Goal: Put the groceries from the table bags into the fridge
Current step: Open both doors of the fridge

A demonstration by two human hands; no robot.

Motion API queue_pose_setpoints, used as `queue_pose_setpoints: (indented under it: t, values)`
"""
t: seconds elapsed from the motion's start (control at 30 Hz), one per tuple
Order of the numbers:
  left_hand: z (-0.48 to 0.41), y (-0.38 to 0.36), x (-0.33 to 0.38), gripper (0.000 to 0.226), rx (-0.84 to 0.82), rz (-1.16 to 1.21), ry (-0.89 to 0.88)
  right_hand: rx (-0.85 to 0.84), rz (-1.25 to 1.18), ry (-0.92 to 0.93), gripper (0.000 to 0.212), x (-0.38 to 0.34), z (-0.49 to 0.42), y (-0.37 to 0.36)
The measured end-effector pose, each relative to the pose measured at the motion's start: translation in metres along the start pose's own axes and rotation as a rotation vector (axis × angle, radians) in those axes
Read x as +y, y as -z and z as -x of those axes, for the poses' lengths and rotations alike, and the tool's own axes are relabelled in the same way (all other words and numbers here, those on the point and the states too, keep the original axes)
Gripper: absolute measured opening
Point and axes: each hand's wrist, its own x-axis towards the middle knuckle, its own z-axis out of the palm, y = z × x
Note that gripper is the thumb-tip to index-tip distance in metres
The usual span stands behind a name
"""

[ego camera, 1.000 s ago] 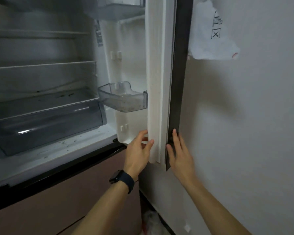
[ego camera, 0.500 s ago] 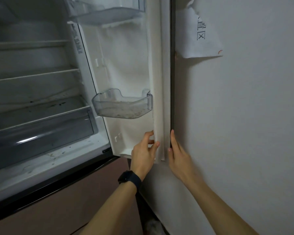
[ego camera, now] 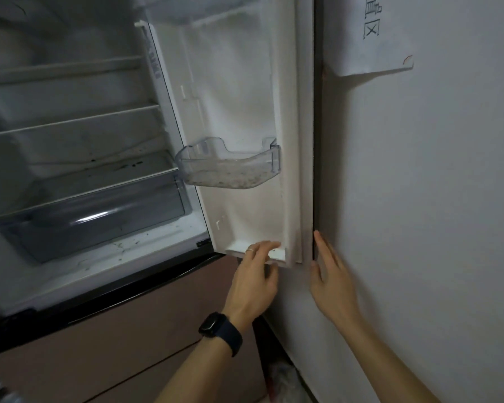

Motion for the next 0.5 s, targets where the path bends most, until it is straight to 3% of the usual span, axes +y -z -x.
queue_pose_setpoints:
  t: [0.1, 0.2, 0.37, 0.5]
  values:
    - [0.035, 0.003, -0.023, 0.037, -0.016, -0.105, 0.053, -0.08, -0.034, -0.062, 0.05, 0.003, 0.054, -0.007]
    - [0.084, 0.012, -0.05, 0.038, -0.051, -0.19, 0.193, -0.326, -0.026, -0.076, 0.039, 0.002, 0.113, -0.024]
    - [0.203, 0.048, -0.093, 0.041, -0.02, -0.283, 0.498, -0.661, 0.011, 0.062, 0.032, -0.029, 0.19, -0.069]
    - [0.325, 0.096, -0.101, 0.041, 0.105, -0.355, 0.739, -0.876, 0.0, 0.279, 0.034, -0.094, 0.246, -0.1]
